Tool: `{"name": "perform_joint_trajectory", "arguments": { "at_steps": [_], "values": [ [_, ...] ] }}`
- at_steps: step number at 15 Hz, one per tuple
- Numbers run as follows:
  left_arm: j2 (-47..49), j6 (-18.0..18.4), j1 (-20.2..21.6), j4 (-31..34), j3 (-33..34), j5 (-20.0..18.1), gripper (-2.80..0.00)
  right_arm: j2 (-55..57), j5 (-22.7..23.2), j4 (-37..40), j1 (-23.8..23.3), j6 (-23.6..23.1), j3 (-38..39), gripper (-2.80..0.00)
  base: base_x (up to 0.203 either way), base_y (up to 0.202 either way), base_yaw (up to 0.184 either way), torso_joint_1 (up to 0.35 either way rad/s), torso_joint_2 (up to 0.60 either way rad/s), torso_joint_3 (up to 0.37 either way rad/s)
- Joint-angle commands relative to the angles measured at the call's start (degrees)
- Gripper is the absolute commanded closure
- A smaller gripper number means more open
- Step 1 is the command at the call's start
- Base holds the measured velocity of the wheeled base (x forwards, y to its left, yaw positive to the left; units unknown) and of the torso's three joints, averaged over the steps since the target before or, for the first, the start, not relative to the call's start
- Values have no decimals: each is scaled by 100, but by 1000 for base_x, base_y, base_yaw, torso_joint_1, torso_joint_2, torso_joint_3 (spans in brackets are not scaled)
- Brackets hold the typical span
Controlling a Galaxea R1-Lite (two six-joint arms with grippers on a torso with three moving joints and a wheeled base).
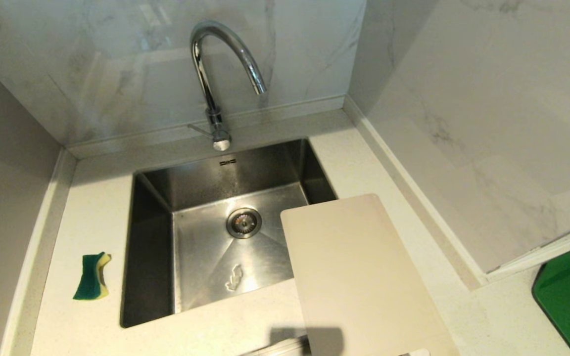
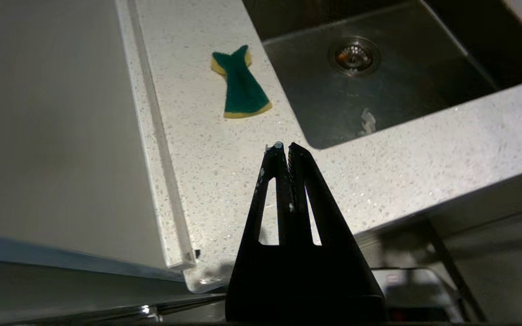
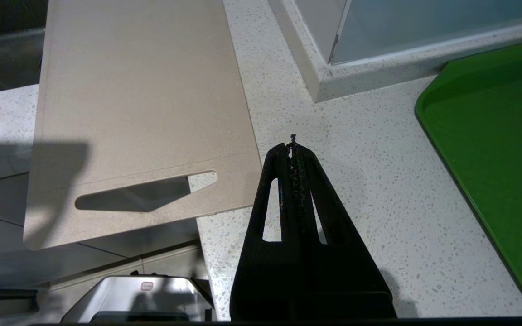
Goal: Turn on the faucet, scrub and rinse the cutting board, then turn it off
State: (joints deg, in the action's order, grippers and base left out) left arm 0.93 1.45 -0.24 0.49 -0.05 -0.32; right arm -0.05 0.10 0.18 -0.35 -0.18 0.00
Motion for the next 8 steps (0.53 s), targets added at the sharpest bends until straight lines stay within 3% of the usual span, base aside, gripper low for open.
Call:
{"name": "perform_joint_trajectory", "arguments": {
  "at_steps": [1,8],
  "values": [
    [-102,-180,-2,-14,14,41,0,5,-1,-1,0,9,0,0,0,0,0,0,0,0],
    [-102,-180,-2,-32,5,23,0,5,8,-9,0,9,0,0,0,0,0,0,0,0]
  ]
}}
